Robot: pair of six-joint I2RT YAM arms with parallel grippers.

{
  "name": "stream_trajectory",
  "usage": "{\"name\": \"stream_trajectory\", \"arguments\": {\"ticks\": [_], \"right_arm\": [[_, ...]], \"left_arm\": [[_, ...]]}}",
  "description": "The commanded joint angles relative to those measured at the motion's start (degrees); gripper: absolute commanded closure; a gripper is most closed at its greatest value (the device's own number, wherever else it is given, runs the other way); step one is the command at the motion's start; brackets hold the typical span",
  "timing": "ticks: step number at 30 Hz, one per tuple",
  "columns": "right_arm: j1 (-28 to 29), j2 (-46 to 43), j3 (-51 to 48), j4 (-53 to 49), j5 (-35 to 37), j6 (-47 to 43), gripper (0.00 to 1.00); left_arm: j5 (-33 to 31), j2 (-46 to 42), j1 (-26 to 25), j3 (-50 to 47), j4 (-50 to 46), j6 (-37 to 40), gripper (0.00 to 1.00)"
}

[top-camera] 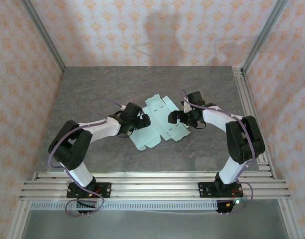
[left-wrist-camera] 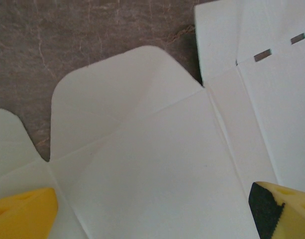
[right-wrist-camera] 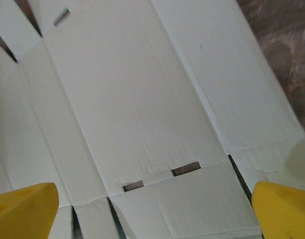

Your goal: Fold the paper box

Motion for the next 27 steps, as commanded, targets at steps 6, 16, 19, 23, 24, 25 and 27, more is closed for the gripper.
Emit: {"name": "stream_trajectory", "arguments": {"ticks": [6, 16, 19, 23, 24, 25, 27], "right_arm": [[-4.27, -2.76, -0.79, 11.15, 3.81, 4.19, 0.01], [-7.85, -0.5, -1.77, 13.84, 2.02, 6.39, 0.01], [-7.98, 0.47, -1.1, 13.38, 1.8, 5.5, 0.02], [-8.09, 1.95, 0.52, 11.92, 0.73, 3.71, 0.03], [-8.13, 2.36, 1.02, 11.42, 0.26, 3.25, 0.03], [-8.11, 2.8, 1.34, 11.27, -0.28, 2.99, 0.03], [-8.15, 3.85, 2.08, 10.8, -1.41, 2.4, 0.04]], "left_arm": [[0.77, -2.3, -2.94, 2.06, 5.09, -2.46, 0.0], [3.76, 6.36, -5.13, 7.53, 10.44, -8.15, 0.58], [3.87, 9.1, -5.13, 9.49, 9.49, -7.89, 0.7], [3.38, 11.62, -4.89, 10.61, 7.48, -7.31, 0.73], [3.37, 12.18, -4.74, 10.5, 7.21, -7.27, 0.78], [3.39, 12.61, -4.62, 10.38, 7.08, -7.37, 0.78], [3.52, 13.01, -4.37, 9.65, 7.16, -7.48, 0.78]]}}
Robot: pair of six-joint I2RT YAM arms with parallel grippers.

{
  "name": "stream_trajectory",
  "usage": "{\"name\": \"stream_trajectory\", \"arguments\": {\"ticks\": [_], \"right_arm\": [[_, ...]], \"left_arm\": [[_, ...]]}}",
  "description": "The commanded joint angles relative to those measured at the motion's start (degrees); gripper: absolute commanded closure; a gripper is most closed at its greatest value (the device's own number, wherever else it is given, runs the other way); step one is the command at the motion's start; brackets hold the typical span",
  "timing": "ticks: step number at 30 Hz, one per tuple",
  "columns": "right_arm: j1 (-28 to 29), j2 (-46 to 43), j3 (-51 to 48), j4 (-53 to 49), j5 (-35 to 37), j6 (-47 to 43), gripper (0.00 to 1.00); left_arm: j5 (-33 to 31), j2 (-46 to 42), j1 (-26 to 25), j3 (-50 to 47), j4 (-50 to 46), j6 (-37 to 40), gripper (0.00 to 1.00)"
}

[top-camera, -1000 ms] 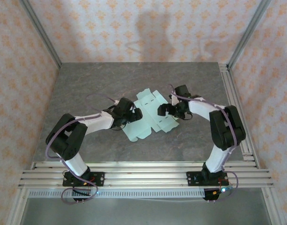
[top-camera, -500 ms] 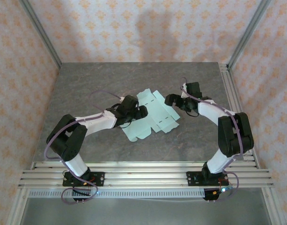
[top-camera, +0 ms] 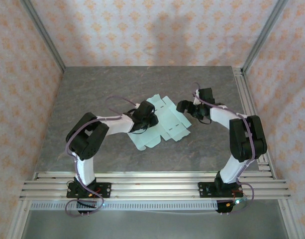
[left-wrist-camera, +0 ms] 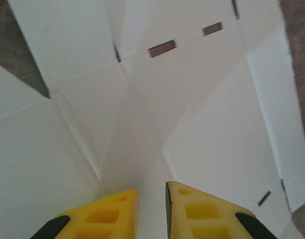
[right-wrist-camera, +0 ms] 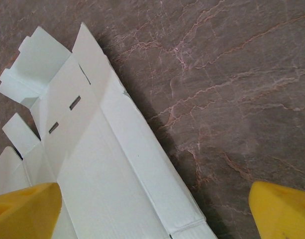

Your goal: Fold the paper box

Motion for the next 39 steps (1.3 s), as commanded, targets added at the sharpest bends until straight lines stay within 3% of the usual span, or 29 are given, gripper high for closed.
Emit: {"name": "stream_trajectory", "arguments": {"ticks": [1, 8, 18, 29, 35, 39], "right_arm": [[-0.53, 1.73, 2.44, -1.11, -2.83, -2.4, 0.04], [-0.52, 5.87, 6.24, -4.31, -4.98, -7.21, 0.07], [-0.59, 12.33, 14.22, -11.43, -13.47, -13.94, 0.3], [-0.56, 14.26, 13.36, -8.52, -14.71, -11.74, 0.33], [-0.51, 11.5, 11.9, -8.59, -14.24, -12.58, 0.52], [-0.24, 10.26, 11.61, -9.3, -13.43, -12.76, 0.59]], "left_arm": [[-0.05, 0.52, 0.68, 0.21, -1.67, -0.58, 0.78], [0.29, 2.45, 1.03, -2.86, -0.81, -0.6, 0.78], [1.93, 3.66, 2.17, -4.98, 1.24, -0.87, 0.77], [5.51, 5.0, 3.54, -6.63, 5.15, -3.05, 0.78], [5.53, 5.27, 3.5, -6.02, 4.0, -2.04, 0.78], [5.62, 5.35, 3.54, -5.63, 3.55, -1.84, 0.77]]}}
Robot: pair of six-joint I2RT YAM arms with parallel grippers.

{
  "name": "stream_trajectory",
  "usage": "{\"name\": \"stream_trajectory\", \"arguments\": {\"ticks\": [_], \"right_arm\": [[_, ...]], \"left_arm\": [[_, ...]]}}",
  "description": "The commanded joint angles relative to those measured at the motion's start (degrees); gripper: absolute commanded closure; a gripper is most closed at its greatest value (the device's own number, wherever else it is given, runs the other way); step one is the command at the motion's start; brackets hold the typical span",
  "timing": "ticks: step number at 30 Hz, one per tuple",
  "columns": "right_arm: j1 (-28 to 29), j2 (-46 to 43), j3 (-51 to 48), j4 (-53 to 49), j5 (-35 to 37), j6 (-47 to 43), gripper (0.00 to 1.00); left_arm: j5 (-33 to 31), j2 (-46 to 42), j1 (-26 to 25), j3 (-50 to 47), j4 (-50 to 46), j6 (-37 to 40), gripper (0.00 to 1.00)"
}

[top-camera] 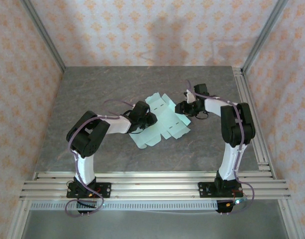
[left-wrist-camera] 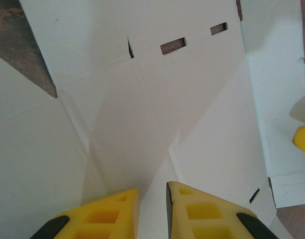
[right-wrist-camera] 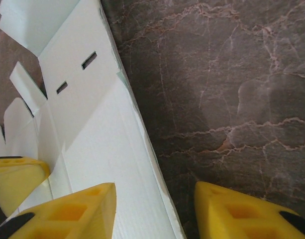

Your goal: Fold the paper box

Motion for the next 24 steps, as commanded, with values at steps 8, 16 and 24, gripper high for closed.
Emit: {"name": "stream_trajectory", "arguments": {"ticks": [8, 16, 24], "right_arm": [[2.53, -3.08, 3.75, -9.84, 10.96, -6.16, 0.69], [3.67, -1.25, 7.9, -16.51, 12.26, -14.33, 0.74], [4.13, -0.25, 10.49, -19.26, 13.63, -17.91, 0.76]], "left_arm": [[-0.38, 3.54, 0.5, -0.85, -7.76, 1.67, 0.77], [0.2, 3.62, 0.5, -0.59, -8.21, 2.39, 0.77], [0.76, 3.7, 0.5, -0.13, -9.07, 3.19, 0.77]]}}
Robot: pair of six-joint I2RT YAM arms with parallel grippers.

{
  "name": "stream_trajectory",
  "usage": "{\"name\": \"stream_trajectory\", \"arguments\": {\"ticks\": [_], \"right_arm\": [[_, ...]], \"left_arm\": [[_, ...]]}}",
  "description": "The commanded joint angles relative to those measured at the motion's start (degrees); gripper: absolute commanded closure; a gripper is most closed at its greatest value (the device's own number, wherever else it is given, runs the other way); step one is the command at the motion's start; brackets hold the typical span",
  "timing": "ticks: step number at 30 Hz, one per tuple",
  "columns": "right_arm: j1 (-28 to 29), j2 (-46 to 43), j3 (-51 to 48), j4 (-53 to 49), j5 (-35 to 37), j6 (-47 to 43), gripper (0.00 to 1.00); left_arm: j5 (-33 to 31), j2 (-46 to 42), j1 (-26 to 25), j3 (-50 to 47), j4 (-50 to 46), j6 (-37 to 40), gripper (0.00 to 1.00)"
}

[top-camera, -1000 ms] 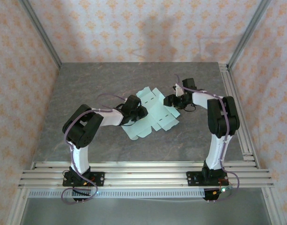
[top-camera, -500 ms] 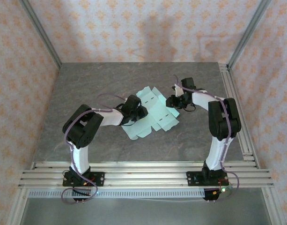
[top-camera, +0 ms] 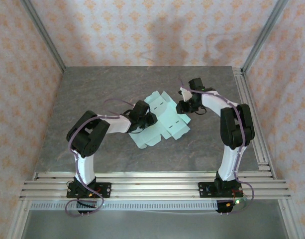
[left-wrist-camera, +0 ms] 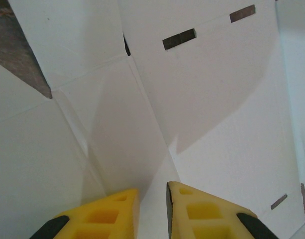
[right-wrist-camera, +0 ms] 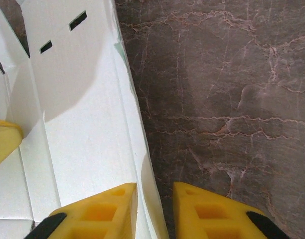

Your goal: Fold the paper box

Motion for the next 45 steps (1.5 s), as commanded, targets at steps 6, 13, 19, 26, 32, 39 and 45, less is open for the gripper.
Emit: {"name": "stream_trajectory", "arguments": {"ticks": [6, 13, 19, 26, 32, 39, 45], "right_arm": [[1.26, 1.49, 2.54, -3.97, 3.63, -2.99, 0.8], [1.7, 2.84, 4.37, -3.85, 3.36, -3.05, 0.74], [1.73, 4.64, 6.88, -5.66, 4.16, -3.78, 0.8], [2.02, 5.28, 7.9, -6.68, 4.86, -3.78, 0.93], [3.14, 4.76, 7.86, -7.22, 8.61, -4.13, 1.0], [5.08, 2.15, 5.05, -4.29, 17.83, -2.29, 1.0], [8.17, 0.97, 3.44, -3.85, 25.84, -1.6, 1.0]], "left_arm": [[0.21, 3.71, 0.41, -0.5, -8.05, 1.57, 0.77], [0.53, 3.71, 0.43, -0.34, -8.15, 1.81, 0.77], [0.71, 3.58, 0.41, -0.42, -8.11, 1.72, 0.77], [0.54, 3.2, 0.41, -0.84, -7.48, 1.5, 0.77], [-0.71, 0.43, 0.41, -1.28, -7.99, 1.38, 0.77], [-6.74, -8.93, 0.41, -3.17, -11.77, 2.26, 0.58], [-14.43, -16.17, 0.37, -3.95, -19.02, 6.38, 0.46]]}}
